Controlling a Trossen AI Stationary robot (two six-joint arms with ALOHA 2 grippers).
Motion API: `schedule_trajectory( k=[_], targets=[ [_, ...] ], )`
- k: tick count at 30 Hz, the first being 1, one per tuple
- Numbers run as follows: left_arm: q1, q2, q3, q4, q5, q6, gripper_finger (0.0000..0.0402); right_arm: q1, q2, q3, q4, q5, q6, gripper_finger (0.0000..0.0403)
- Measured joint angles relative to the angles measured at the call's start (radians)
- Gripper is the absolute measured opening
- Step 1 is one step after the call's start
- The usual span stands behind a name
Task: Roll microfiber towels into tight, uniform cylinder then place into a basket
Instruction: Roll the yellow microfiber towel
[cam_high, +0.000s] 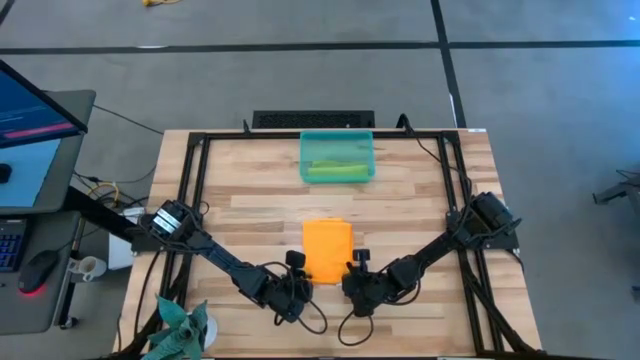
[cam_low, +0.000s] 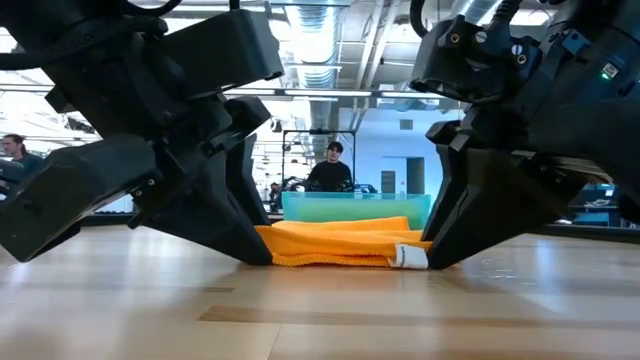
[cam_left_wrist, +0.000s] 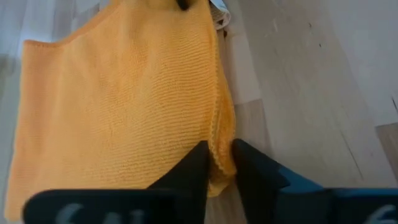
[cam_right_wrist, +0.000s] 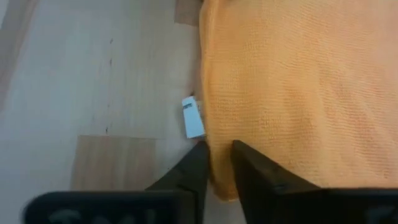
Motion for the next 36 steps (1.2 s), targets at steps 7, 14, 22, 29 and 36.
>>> schedule_trajectory(
  k=[7,14,22,29,36],
  targets=[
    [-0.002,0.001,-0.001,-0.003,0.009,-0.032,0.0005,0.001,0.000,-0.001,-0.008,-0.005,-0.002,0.0009],
    [-0.021,0.005,0.041,-0.028,0.027,-0.017,0.0006,0.012,0.000,0.004,-0.012,-0.019,0.009,0.0015],
    [-0.037,0.007,0.093,-0.129,0.048,-0.053,0.0004,0.048,0.003,0.060,-0.027,-0.076,0.017,0.0012],
    [-0.066,0.006,0.152,-0.213,0.065,-0.065,0.0002,0.079,0.003,0.116,-0.032,-0.120,0.018,0.0008],
    [-0.093,0.004,0.269,-0.400,0.063,-0.155,0.0002,0.110,0.003,0.196,-0.057,-0.147,0.018,0.0004]
  ],
)
